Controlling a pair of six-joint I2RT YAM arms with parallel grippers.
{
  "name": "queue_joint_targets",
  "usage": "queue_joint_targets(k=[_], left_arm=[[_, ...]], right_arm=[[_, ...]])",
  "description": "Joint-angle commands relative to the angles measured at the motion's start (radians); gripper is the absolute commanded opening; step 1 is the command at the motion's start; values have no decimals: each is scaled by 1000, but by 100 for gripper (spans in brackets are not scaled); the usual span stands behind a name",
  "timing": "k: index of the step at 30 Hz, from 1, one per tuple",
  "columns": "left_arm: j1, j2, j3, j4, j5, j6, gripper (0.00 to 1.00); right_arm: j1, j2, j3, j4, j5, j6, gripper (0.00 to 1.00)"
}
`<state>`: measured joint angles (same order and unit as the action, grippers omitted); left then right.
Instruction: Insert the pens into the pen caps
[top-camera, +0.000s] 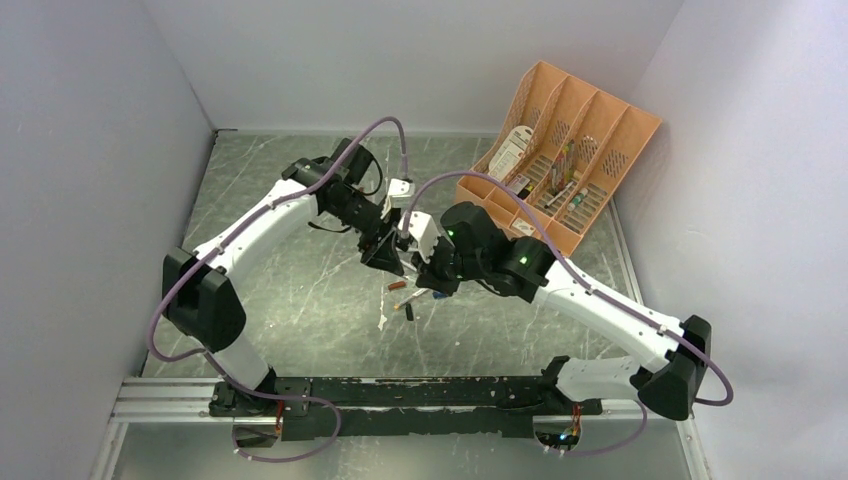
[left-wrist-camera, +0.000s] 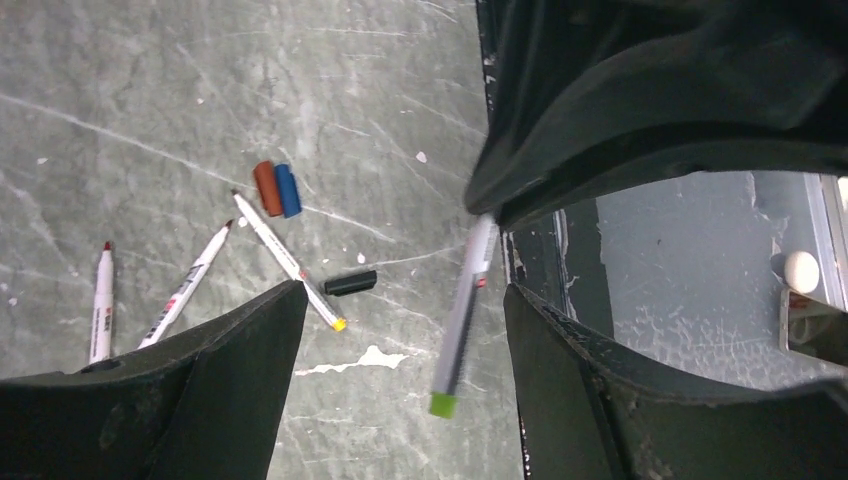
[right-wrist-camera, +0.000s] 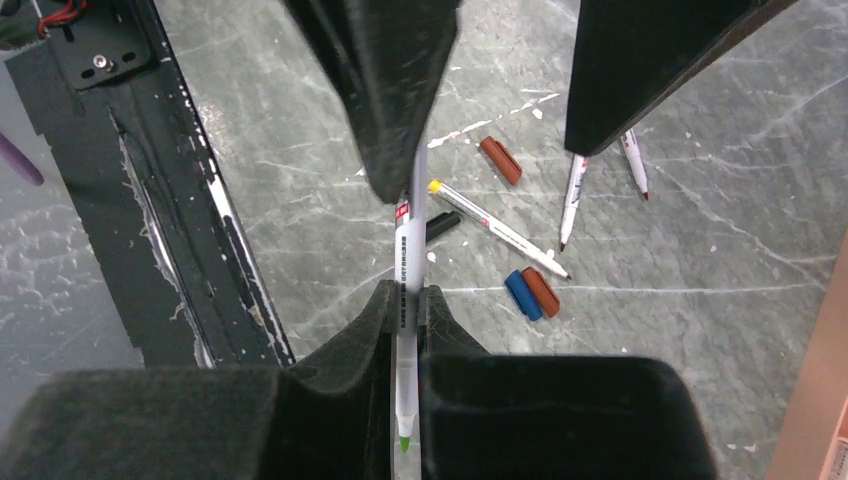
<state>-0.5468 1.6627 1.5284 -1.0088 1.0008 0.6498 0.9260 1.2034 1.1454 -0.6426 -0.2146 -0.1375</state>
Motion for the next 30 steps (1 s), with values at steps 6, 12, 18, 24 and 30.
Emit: queue_joint_targets(k=[6, 12, 18, 24, 30], left_arm=[[-55, -73, -14, -35, 34, 50, 86], [-91, -74, -67, 1, -11, -4, 77], [-113, -90, -100, 46, -53, -48, 76], [-118, -83, -99, 67, -68, -70, 93], [-112, -74, -100, 127, -39, -118, 95]], right_arm=[[1, 29, 54, -29, 27, -37, 0], [-2, 29, 91, -26, 40, -40, 0], [-4, 36, 108, -33, 67, -39, 0], [-7, 30, 104, -28, 64, -32, 0], [-8, 6, 78, 8, 92, -22, 0]])
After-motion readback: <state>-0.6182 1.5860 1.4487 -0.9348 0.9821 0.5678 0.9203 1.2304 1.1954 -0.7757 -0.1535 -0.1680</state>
